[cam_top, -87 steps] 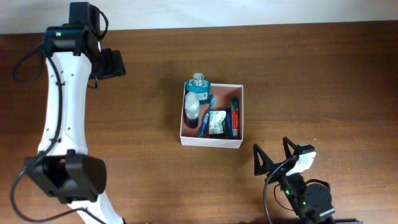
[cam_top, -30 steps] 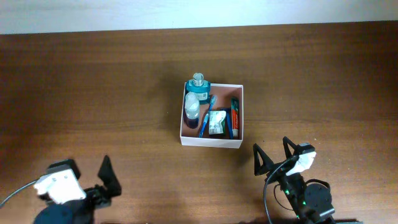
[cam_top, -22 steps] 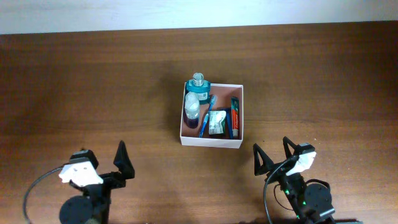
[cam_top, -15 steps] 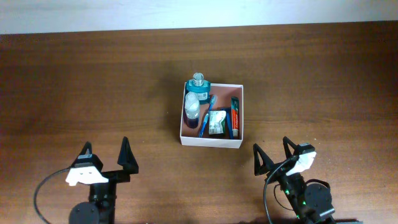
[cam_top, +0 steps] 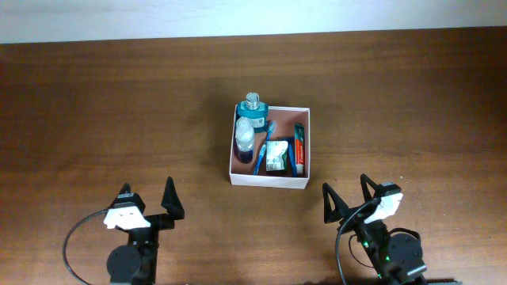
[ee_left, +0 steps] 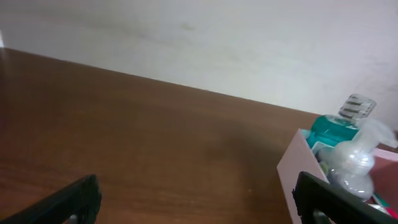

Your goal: Pack container

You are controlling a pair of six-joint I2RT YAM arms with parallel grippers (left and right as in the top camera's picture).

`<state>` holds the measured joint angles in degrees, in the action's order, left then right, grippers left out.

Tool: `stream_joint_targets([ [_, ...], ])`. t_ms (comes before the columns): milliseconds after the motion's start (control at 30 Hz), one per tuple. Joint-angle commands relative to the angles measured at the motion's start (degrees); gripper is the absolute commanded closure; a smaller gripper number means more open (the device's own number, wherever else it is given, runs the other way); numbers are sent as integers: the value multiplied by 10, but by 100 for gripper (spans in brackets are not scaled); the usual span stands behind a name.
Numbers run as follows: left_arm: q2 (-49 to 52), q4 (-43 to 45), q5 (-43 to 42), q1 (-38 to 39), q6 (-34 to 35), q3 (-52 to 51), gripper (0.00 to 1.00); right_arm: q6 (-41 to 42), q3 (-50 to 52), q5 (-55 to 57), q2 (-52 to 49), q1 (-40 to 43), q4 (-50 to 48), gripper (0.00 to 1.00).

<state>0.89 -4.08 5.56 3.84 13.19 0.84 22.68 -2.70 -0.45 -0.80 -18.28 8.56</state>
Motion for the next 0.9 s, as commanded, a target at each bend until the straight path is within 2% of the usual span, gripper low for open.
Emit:
stream_joint_targets([
  [0, -6, 2, 14, -20, -22, -4, 1, -1, 5, 5, 5, 3, 0, 2],
  [867, -5, 2, 11, -37, -22, -3, 1, -1, 5, 5, 5, 3, 0, 2],
])
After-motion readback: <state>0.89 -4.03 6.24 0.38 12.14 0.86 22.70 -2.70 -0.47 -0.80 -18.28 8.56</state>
